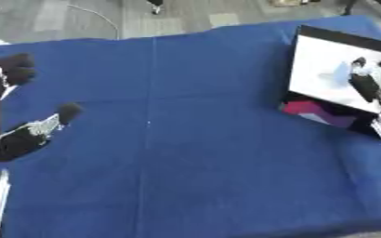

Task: Pick up the objects with one hand, pass them to the other hand, and then place them into the box on the other side of the table.

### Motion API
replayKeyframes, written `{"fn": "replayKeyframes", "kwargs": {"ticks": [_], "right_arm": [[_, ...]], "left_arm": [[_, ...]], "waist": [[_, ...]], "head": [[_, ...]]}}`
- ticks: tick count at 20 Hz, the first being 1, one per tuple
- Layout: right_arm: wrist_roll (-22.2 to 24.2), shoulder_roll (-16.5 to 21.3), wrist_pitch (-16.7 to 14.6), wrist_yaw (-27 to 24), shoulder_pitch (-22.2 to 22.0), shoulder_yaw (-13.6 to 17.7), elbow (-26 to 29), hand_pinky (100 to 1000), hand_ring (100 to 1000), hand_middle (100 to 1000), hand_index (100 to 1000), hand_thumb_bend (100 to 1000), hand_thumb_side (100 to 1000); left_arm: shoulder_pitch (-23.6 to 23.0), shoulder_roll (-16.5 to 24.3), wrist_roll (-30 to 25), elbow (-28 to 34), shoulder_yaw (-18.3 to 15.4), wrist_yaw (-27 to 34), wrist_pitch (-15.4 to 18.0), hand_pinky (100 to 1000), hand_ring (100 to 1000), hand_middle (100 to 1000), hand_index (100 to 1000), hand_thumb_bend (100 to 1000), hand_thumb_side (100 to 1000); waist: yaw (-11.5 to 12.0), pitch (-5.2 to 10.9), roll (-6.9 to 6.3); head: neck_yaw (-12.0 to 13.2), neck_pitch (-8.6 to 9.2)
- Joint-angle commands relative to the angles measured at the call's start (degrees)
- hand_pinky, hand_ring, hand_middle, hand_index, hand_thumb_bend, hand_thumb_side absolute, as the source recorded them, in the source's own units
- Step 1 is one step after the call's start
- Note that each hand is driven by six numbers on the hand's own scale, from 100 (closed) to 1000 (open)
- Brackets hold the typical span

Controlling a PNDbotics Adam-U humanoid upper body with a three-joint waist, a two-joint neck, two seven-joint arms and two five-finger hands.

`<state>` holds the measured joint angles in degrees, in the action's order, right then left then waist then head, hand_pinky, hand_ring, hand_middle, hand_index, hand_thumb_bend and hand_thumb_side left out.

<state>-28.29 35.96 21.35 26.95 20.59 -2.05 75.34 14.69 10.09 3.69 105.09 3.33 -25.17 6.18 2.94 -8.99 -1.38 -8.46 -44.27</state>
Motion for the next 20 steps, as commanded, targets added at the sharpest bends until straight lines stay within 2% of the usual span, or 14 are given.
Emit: {"fn": "replayKeyframes", "kwargs": {"ticks": [1,3,7,8,9,11,12,14,17,18,19,20], "right_arm": [[3.82,1.42,0.9,5.35,0.52,1.19,4.13,595,965,791,1000,100,771],[7.58,1.53,1.5,8.89,0.49,1.65,6.08,623,968,803,1000,100,756],[14.14,1.52,2.44,15.12,0.43,2.77,9.72,656,966,817,1000,100,642],[15.18,1.38,2.53,16.51,0.44,3.03,11.0,657,960,819,1000,100,559],[15.96,1.18,2.43,17.87,0.44,3.21,12.7,652,959,819,1000,100,529],[17.1,0.48,1.88,19.98,0.56,3.48,17.09,622,944,807,1000,100,373],[17.21,0.06,1.54,20.99,0.73,3.6,19.65,616,941,804,1000,100,342],[16.9,-0.88,0.5,22.71,1.25,3.46,25.6,606,920,796,1000,100,114],[17.12,-2.26,-2.01,24.72,2.29,2.36,35.94,624,893,793,1000,100,100],[17.22,-2.74,-3.46,25.14,3.11,1.75,37.63,634,887,796,1000,100,206],[17.17,-3.24,-5.34,25.31,4.05,1.01,38.46,641,883,795,1000,100,100],[17.2,-3.84,-7.46,25.39,5.08,0.08,38.86,650,879,797,1000,100,100]], "left_arm": [[0.5,0.91,-0.01,1.07,-0.69,-0.25,0.01,741,692,693,808,780,528],[0.46,0.93,0.01,1.05,-0.75,-0.24,0.01,741,692,693,808,781,528],[0.42,0.93,0.09,1.04,-0.85,-0.23,0.04,741,692,693,808,780,529],[0.42,0.94,0.12,1.06,-0.88,-0.26,0.04,741,692,693,808,780,529],[0.42,0.97,0.17,1.08,-0.93,-0.3,0.03,741,692,692,808,780,529],[0.39,1.01,0.23,0.99,-1.0,-0.33,-0.09,740,691,691,807,777,532],[0.37,0.97,0.22,0.88,-1.0,-0.36,-0.14,740,691,691,807,777,532],[0.36,0.87,0.15,0.6,-0.96,-0.49,-0.21,740,690,690,806,771,533],[0.33,0.87,0.08,0.11,-1.07,-1.11,-0.4,741,688,688,806,763,530],[0.28,0.95,0.12,-0.03,-1.17,-1.41,-0.5,742,688,688,806,762,530],[0.21,1.09,0.17,-0.13,-1.28,-1.74,-0.61,742,688,688,806,760,528],[0.15,1.34,0.22,-0.18,-1.43,-2.13,-0.75,742,688,688,807,757,527]], "waist": [[-0.02,-0.22,-0.3],[-0.03,-0.18,-0.29],[-0.08,-0.16,-0.23],[-0.1,-0.17,-0.22],[-0.14,-0.19,-0.22],[-0.24,-0.22,-0.25],[-0.31,-0.23,-0.28],[-0.44,-0.2,-0.36],[-0.68,-0.06,-0.54],[-0.77,0.02,-0.6],[-0.86,0.12,-0.68],[-0.95,0.24,-0.78]], "head": [[0.01,0.15],[0.04,0.15],[0.07,0.15],[0.12,0.15],[0.18,0.15],[0.25,0.15],[0.3,0.15],[0.46,0.15],[1.14,0.15],[1.65,0.15],[2.42,0.15],[3.83,0.15]]}}
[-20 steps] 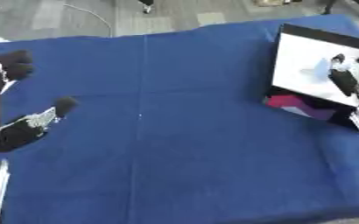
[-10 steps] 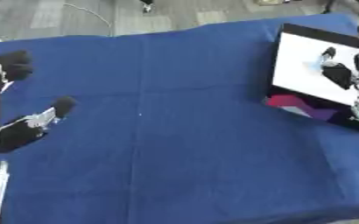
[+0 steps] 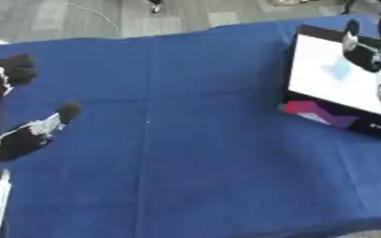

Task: Pick up the objects with one hand, pass them to the other hand, and then place them into the box on the other side of the table.

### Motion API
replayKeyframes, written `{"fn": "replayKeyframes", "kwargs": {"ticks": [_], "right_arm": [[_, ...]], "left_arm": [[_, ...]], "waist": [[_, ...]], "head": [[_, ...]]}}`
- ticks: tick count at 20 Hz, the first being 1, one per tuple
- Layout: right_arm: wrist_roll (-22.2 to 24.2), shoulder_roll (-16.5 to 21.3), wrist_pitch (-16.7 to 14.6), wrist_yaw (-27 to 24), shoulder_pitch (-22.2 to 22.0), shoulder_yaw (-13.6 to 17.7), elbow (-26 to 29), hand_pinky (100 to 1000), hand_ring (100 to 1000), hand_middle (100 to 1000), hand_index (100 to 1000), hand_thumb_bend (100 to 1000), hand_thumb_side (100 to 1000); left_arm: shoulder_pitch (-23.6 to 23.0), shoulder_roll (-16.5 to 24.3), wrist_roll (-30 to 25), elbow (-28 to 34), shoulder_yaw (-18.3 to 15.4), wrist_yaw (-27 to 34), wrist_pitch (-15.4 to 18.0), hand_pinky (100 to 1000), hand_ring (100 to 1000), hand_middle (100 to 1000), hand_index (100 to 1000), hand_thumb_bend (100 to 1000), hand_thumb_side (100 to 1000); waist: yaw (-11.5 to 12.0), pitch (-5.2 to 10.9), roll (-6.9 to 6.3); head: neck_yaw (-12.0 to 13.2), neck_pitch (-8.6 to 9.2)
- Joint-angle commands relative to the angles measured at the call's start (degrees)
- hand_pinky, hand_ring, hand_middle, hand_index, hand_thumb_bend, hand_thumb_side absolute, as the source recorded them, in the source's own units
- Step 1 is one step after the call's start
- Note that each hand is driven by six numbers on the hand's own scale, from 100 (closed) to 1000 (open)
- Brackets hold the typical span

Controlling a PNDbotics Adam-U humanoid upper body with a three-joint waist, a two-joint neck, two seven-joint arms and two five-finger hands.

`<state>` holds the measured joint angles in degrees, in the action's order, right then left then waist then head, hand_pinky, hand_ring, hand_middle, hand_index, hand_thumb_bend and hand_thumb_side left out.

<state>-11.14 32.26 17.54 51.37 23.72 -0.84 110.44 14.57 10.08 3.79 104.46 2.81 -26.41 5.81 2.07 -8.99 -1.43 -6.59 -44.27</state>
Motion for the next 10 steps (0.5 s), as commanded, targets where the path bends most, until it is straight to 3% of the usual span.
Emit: {"fn": "replayKeyframes", "kwargs": {"ticks": [1,6,10], "right_arm": [[0.16,-0.83,-5.8,0.97,2.92,-2.11,3.96,657,874,797,1000,100,100],[2.06,-4.43,-16.17,1.3,6.22,-8.22,4.15,694,853,804,991,100,100],[3.7,-6.31,-20.57,1.84,6.43,-12.16,4.15,701,846,803,988,100,100]], "left_arm": [[0.22,1.69,0.17,0.43,-1.1,-1.34,-0.54,744,689,688,808,756,526],[0.09,5.49,0.08,0.76,-2.66,-5.25,-2.36,751,684,686,818,753,516],[-0.54,10.37,-0.08,1.14,-5.08,-10.53,-5.52,760,687,691,832,763,510]], "waist": [[-0.17,0.37,-0.84],[-0.69,1.11,-1.61],[-0.94,1.59,-2.11]], "head": [[3.93,0.15],[15.58,0.15],[20.93,0.15]]}}
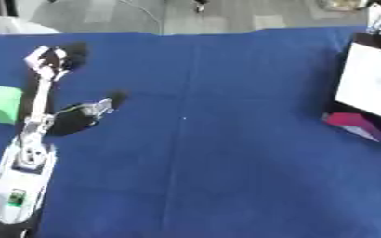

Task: Pick up the objects with one hand, pass them to the other hand, and then place them into the box on the other side of the table.

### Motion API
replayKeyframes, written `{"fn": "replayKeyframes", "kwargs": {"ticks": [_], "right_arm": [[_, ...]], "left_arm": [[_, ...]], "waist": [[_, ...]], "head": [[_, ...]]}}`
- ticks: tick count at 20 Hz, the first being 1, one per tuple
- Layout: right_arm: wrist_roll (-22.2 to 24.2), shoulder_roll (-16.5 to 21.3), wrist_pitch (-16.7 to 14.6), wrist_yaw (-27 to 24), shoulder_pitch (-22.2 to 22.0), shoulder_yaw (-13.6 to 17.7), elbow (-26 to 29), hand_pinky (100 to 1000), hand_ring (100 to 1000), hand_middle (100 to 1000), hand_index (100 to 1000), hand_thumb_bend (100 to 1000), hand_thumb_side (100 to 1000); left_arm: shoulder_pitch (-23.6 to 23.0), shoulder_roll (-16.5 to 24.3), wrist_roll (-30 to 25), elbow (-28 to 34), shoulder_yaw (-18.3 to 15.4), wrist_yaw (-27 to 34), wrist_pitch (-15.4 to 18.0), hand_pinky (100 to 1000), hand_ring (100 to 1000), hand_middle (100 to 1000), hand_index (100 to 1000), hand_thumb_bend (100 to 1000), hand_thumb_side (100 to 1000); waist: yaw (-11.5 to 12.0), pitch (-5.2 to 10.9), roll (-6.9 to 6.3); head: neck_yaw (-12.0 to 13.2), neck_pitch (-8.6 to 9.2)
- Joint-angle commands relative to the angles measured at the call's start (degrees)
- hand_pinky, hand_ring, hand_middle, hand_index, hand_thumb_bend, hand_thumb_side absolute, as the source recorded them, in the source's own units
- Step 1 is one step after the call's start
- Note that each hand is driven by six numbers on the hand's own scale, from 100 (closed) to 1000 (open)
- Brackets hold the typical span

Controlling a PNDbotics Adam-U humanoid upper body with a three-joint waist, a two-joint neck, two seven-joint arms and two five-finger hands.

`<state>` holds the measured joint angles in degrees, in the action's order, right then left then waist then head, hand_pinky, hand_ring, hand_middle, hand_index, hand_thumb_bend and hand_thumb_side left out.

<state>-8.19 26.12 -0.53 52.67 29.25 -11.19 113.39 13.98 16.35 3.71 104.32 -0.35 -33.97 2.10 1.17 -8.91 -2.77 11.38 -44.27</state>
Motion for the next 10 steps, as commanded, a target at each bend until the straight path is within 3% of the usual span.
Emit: {"fn": "replayKeyframes", "kwargs": {"ticks": [1,6,10], "right_arm": [[1.09,-0.23,-3.19,0.79,0.86,-2.59,1.2,703,846,803,987,100,100],[2.08,-0.02,-5.12,1.21,0.98,-4.52,1.2,714,842,806,986,100,100],[2.3,0.16,-5.32,1.23,0.84,-4.68,1.2,709,845,805,986,100,100]], "left_arm": [[-0.3,5.56,0.01,1.41,-2.56,-4.47,-2.87,761,687,692,834,766,507],[-2.84,13.7,-1.21,1.1,-5.81,-11.72,-8.88,783,703,713,855,789,503],[-5.02,20.62,-6.21,-2.56,-7.83,-16.02,-12.91,820,740,753,890,800,527]], "waist": [[-0.07,1.59,-0.87],[-0.16,1.78,-1.36],[-0.2,1.83,-1.71]], "head": [[3.7,0.15],[4.42,0.15],[3.66,0.15]]}}
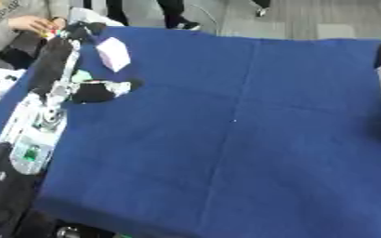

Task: Pick up the objects with one hand, pass them to the other hand, and then place them into the box on the other side of the table.

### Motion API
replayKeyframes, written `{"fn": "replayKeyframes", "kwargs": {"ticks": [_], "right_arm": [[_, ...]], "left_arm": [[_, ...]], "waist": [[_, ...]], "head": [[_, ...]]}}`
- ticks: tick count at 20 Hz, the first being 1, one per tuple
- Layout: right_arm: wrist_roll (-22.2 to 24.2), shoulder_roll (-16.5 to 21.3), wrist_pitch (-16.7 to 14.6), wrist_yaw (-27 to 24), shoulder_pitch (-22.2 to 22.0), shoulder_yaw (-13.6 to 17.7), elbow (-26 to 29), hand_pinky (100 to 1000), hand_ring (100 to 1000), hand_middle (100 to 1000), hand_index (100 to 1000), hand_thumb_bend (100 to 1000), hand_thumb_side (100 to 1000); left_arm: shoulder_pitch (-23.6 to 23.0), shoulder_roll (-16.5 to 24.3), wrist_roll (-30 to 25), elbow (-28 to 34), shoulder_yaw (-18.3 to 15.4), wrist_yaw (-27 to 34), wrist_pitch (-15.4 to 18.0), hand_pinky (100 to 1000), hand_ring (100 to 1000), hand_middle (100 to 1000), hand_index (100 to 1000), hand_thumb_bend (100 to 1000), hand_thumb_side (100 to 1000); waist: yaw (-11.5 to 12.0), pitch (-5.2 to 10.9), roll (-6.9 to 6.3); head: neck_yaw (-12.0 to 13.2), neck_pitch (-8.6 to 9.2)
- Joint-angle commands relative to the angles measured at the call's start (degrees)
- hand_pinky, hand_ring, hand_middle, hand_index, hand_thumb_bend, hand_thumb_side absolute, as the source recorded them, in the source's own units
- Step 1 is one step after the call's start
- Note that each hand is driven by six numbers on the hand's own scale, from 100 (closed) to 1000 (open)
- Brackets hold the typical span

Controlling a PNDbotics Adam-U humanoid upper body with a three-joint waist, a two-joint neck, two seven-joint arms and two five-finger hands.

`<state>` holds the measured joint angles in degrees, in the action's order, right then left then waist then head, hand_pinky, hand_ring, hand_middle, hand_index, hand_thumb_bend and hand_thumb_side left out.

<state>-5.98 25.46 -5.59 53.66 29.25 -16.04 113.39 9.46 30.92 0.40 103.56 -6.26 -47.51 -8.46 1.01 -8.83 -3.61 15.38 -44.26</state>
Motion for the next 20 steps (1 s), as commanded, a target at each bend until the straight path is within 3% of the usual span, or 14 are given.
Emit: {"fn": "replayKeyframes", "kwargs": {"ticks": [1,4,5,6,8,14,20], "right_arm": [[0.11,0.84,-0.21,0.21,0.79,0.17,1.2,709,846,805,986,100,100],[0.22,0.85,-0.11,0.14,0.61,0.11,1.2,706,847,805,987,100,100],[0.26,0.84,-0.11,0.11,0.56,0.09,1.2,706,847,805,987,100,100],[0.27,0.81,-0.11,0.09,0.51,0.07,1.2,705,847,804,987,100,100],[0.29,0.71,-0.13,0.03,0.44,0.01,1.2,704,848,804,987,100,100],[0.42,0.44,-0.37,-0.14,0.41,-0.15,1.2,704,849,804,987,100,100],[0.58,0.25,-0.56,-0.29,0.37,-0.19,1.2,703,850,804,987,100,100]], "left_arm": [[-0.9,8.2,-5.59,-3.9,-2.43,-3.25,-3.16,823,743,756,894,800,525],[-1.17,13.04,-12.89,-10.52,-3.91,-3.45,-4.96,828,750,763,900,797,517],[-0.96,14.2,-14.79,-12.62,-4.26,-3.28,-5.43,827,748,762,899,703,453],[-0.64,15.22,-16.27,-14.68,-4.53,-3.11,-5.86,825,747,760,898,796,512],[0.3,16.63,-18.22,-18.78,-4.82,-2.63,-6.59,816,739,752,891,795,510],[3.67,16.73,-18.99,-29.3,-3.99,0.37,-8.56,792,701,722,871,796,509],[6.36,14.66,-16.42,-35.72,-2.67,7.33,-7.83,776,673,695,854,806,525]], "waist": [[-0.09,1.77,-0.97],[-0.15,1.81,-1.14],[-0.16,1.83,-1.16],[-0.17,1.83,-1.18],[-0.27,1.81,-1.19],[-0.65,1.73,-1.1],[-0.98,1.69,-1.05]], "head": [[-0.57,0.15],[-1.14,0.15],[-1.27,0.15],[-1.41,0.15],[-1.63,0.15],[-1.72,0.15],[-1.56,0.15]]}}
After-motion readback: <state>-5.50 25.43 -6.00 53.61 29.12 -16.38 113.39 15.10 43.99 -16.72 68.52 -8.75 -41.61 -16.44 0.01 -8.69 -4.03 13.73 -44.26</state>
